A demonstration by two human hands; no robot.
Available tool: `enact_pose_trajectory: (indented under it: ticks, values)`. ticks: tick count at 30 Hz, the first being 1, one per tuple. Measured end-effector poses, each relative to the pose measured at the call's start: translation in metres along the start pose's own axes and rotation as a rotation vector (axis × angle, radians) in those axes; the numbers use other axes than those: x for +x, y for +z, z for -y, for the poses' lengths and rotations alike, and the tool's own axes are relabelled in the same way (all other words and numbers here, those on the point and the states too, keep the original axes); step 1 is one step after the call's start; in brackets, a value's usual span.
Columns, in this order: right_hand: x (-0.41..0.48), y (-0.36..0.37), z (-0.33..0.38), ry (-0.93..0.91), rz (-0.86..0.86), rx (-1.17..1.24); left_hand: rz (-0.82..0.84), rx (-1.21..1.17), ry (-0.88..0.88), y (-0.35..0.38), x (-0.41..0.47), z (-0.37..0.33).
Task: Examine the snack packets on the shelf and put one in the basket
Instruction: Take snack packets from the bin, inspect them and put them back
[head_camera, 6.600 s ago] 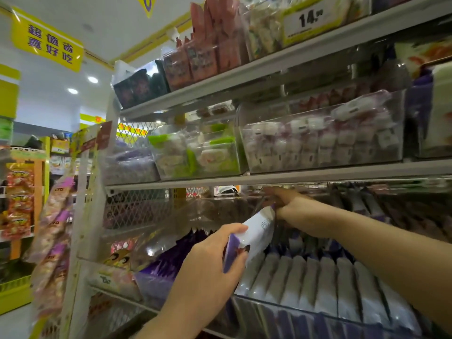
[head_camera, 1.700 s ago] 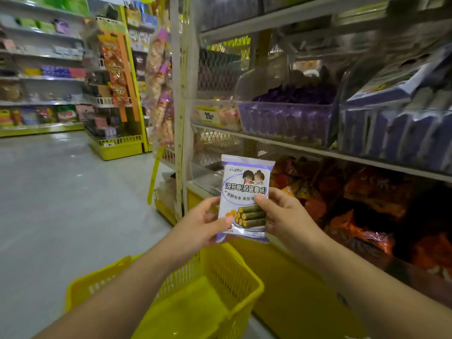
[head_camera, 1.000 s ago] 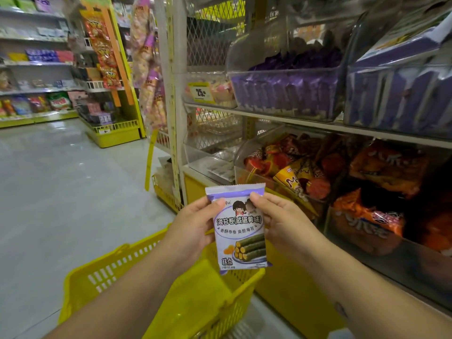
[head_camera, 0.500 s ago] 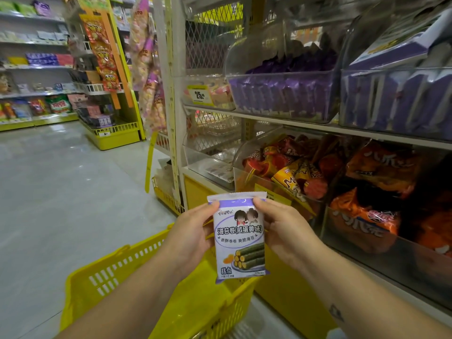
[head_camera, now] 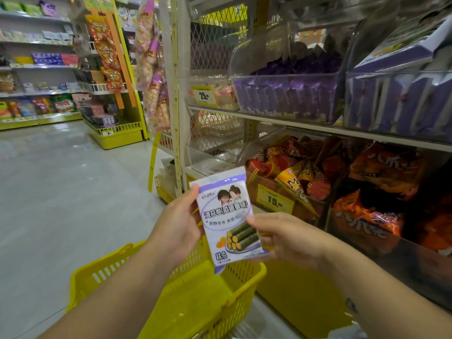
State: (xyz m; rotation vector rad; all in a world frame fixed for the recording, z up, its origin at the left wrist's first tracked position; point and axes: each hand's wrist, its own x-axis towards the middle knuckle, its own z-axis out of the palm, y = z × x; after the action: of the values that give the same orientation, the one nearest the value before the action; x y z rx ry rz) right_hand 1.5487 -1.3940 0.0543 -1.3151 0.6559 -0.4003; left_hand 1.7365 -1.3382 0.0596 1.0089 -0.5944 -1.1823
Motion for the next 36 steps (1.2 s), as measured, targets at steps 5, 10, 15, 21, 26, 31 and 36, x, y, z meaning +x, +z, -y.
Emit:
enact_pose_trajectory:
  ticks: [5,10,15,21,26,31,36]
  values:
    - [-0.004,0.002,0.002,0.045,0.006,0.129,0.106,-0.026,-0.158,-0.012,0.002,-0.008]
    - [-0.003,0.001,0.006,0.066,-0.091,0.173,0.324,0.125,-0.319,-0.019,-0.003,-0.003]
    - [-0.004,0.000,0.008,0.072,-0.107,0.174,0.370,0.086,-0.330,-0.018,-0.004,0.002]
    - [-0.002,0.007,0.005,-0.110,-0.242,-0.021,0.219,0.349,-0.091,-0.006,-0.009,0.008]
    - [0.001,0.024,-0.002,-0.381,-0.373,-0.285,0.303,0.390,0.041,0.010,-0.015,0.023]
    - [0.000,0.034,-0.007,-0.378,-0.129,-0.328,0.412,0.177,-0.069,0.007,-0.007,0.030]
    - [0.002,0.026,-0.007,-0.387,-0.171,-0.288,0.444,-0.001,-0.120,-0.003,-0.003,0.021]
